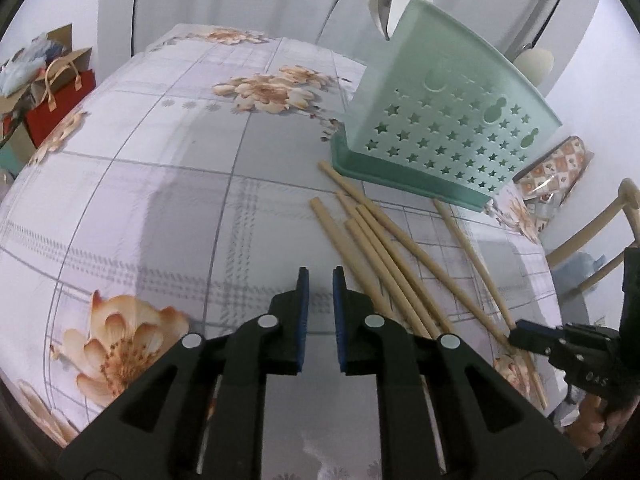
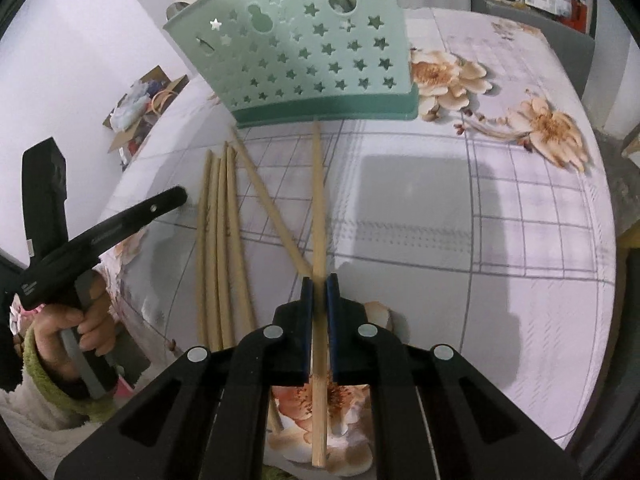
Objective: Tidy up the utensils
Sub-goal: 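Lift the chopstick with the right tool while the left tool grasps another chopstick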
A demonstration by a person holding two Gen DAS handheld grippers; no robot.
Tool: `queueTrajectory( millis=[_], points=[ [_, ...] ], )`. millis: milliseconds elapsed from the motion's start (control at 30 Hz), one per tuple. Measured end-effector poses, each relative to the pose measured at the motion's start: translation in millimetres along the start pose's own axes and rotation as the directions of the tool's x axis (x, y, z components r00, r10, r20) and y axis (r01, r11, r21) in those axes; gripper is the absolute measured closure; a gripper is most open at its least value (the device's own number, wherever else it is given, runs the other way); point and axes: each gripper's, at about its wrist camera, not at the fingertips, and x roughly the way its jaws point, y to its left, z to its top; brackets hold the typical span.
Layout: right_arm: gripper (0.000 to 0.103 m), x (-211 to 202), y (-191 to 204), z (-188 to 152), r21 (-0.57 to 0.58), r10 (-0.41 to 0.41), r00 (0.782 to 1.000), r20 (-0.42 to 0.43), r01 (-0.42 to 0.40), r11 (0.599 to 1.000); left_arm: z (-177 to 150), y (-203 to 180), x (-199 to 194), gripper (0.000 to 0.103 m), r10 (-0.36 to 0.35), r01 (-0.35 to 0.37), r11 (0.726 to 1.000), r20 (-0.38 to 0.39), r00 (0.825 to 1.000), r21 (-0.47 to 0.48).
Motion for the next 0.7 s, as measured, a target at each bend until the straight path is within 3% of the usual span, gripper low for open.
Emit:
queueTrajectory(
  millis=[133,267,433,700],
  points=[
    [0.095,-2,0,5,-0.009,-0.004,1.000,0.014,0.004,1.000,-4,-12,1,0.077,-0.047,0.047,0.999,-0.027,0.999,0.013],
    [0.094,-1,0,8,-0.018,-0.013,1.000,0.012,0.013,1.000,-7,-30,7,0.070,-0.022,0.024,0.997,-0.028,0.999,0.071],
    [0.094,-2,1,7,-0.021,-0.017,1.000,0.011,0.017,1.000,-10,-43,10,0.070,0.072,-0.071,0.985,0.000,0.997,0.156],
    [0.092,2,-4,6,-0.011,-0.023,1.000,0.004,0.023,1.000,-9,-36,10,0.070,0.113,-0.115,0.977,0.024,0.993,0.179]
  ],
)
